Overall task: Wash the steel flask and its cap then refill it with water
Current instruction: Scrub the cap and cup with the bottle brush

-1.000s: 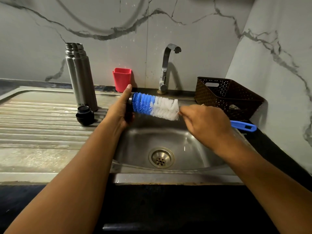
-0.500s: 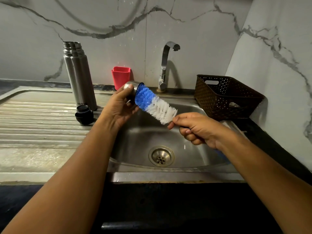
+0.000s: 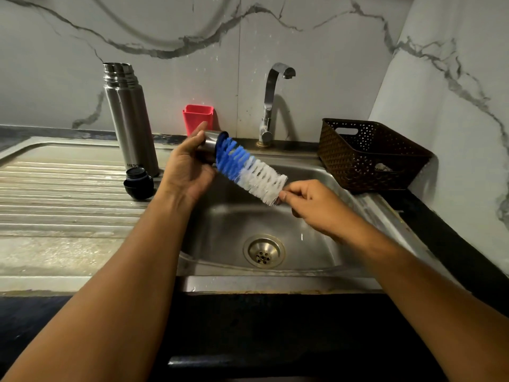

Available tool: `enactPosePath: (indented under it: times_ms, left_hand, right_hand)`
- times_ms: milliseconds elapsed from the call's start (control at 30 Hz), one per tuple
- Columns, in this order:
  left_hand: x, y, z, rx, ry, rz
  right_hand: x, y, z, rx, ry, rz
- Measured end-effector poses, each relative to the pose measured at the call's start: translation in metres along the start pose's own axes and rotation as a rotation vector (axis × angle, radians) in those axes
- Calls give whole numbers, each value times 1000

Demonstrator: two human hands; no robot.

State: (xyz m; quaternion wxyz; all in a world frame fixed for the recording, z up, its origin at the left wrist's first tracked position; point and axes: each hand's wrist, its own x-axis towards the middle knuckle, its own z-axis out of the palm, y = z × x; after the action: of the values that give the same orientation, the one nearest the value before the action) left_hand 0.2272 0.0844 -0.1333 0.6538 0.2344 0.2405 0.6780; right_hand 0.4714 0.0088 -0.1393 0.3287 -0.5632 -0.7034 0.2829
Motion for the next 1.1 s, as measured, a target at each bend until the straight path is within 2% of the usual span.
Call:
enactPosePath:
  times_ms: [67,167,233,400,533,600,633,700,767,833,900,967,1000,1100]
  left_hand:
    - [1,1,-1,32,-23,-15]
    - [-1,2,-2,136,0,-12]
    - [-4,3,0,166,31,-9]
    - [-7,3,10,208,103,-38]
    - [-8,-3,8,254,123,-87]
    - [-9,0,10,258,132,-90]
    - [-9,2,11,258,128,-90]
    - [-10,5,12,236,108,-86]
    - [-8,6,9,168,52,-70]
    - [-8,7,6,90,-11,-61]
    - [-8,8,3,49,-40,-51]
    - [-6,7,4,109,-1,-34]
    - [-6,6,5,161,33,-23]
    - [-3,1,8,258,166,-41]
  right_hand:
    - [-1,-6,-2,175,-62,128]
    - [-2,-13,-1,132,-75,79]
    - [-3,-10,1,-73,22,-78]
    - [-10,-5,0,-794,320,-439]
    - [-11,-6,-3,-1016,383,-510]
    - [-10,-6,3,-857,301,-405]
    - [-8,-8,5,-616,196,-308]
    - [-2,-10,2,93,-86,32]
    - [-1,-15,-6,589,-342,339]
    - [-1,-18,-14,812,-485,456]
    - [-1,-21,-15,839,-519,473]
    - [1,-21,-10,613,-405,373]
    - [1,-19,-7,364,-276,238]
    - [1,-9,0,-638,168,-285]
